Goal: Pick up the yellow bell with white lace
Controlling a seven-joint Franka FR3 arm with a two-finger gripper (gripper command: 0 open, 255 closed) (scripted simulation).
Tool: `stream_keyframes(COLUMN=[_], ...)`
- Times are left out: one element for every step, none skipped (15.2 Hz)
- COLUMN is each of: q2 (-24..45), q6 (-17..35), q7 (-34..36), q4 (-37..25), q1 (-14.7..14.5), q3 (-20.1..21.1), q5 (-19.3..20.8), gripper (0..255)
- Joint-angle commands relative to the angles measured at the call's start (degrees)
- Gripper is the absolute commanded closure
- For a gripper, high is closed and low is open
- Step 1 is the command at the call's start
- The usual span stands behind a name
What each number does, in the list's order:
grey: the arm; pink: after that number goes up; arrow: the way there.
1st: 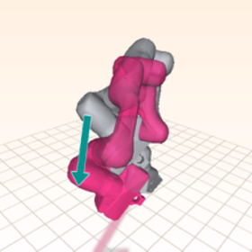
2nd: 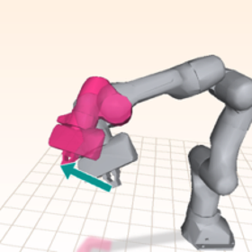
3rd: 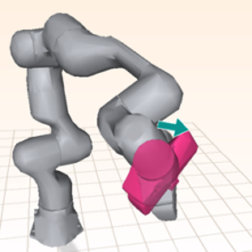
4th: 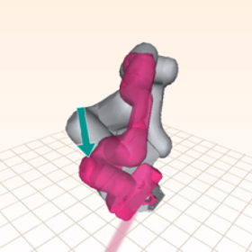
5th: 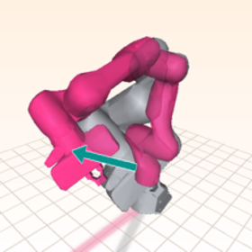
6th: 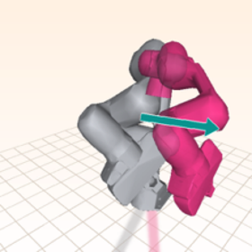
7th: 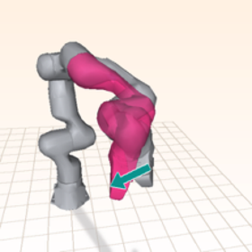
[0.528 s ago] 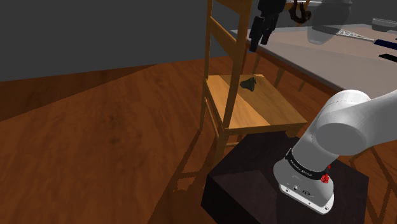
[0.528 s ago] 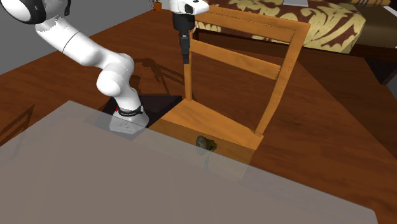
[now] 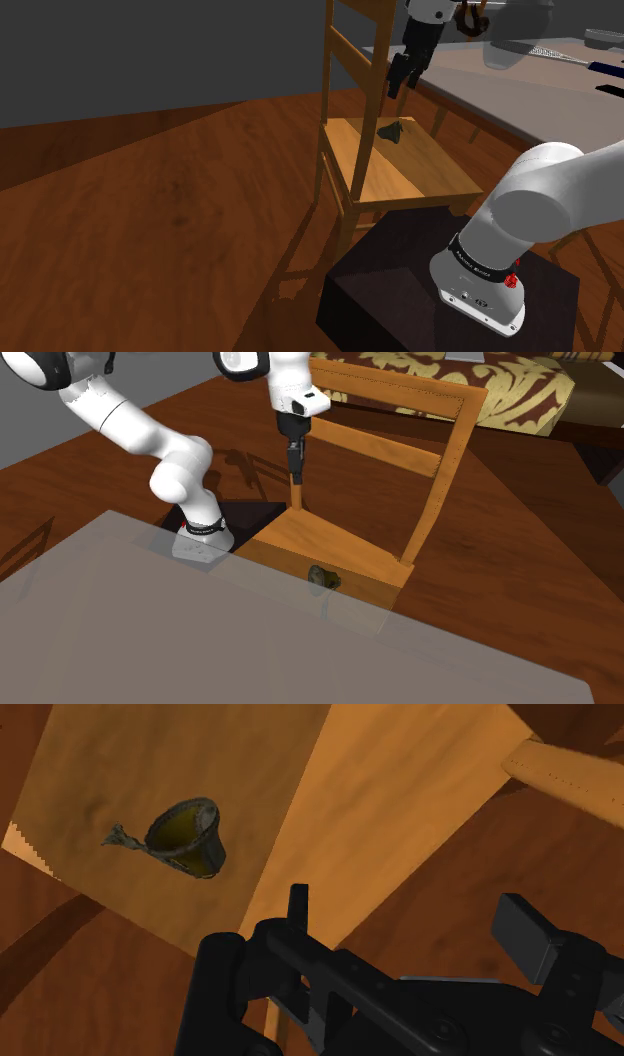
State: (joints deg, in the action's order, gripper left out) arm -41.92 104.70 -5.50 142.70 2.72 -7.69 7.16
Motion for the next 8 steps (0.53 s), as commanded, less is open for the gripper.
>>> stream_keyframes(q2=[0.9,1.5,2.2,3.0,4.0,5.0,6.2,7.4], q6=[4.7,7.0,9.3,11.6,14.0,16.4,18.8,21.2], q7=[0.0,0.1,0.1,0.2,0.2,0.3,0.3,0.3], q4=[2.6,3.7,4.7,5.7,6.6,7.4,8.2,8.8], q1=[1.3,1.9,2.6,3.2,3.8,4.4,4.9,5.5], q3=[-1.7,-2.4,-3.2,-4.1,-4.9,-5.7,-6.6,-7.5], q5=[1.0,1.4,1.8,2.2,2.5,2.9,3.2,3.5], gripper=[0,0,0,0,0,0,0,0])
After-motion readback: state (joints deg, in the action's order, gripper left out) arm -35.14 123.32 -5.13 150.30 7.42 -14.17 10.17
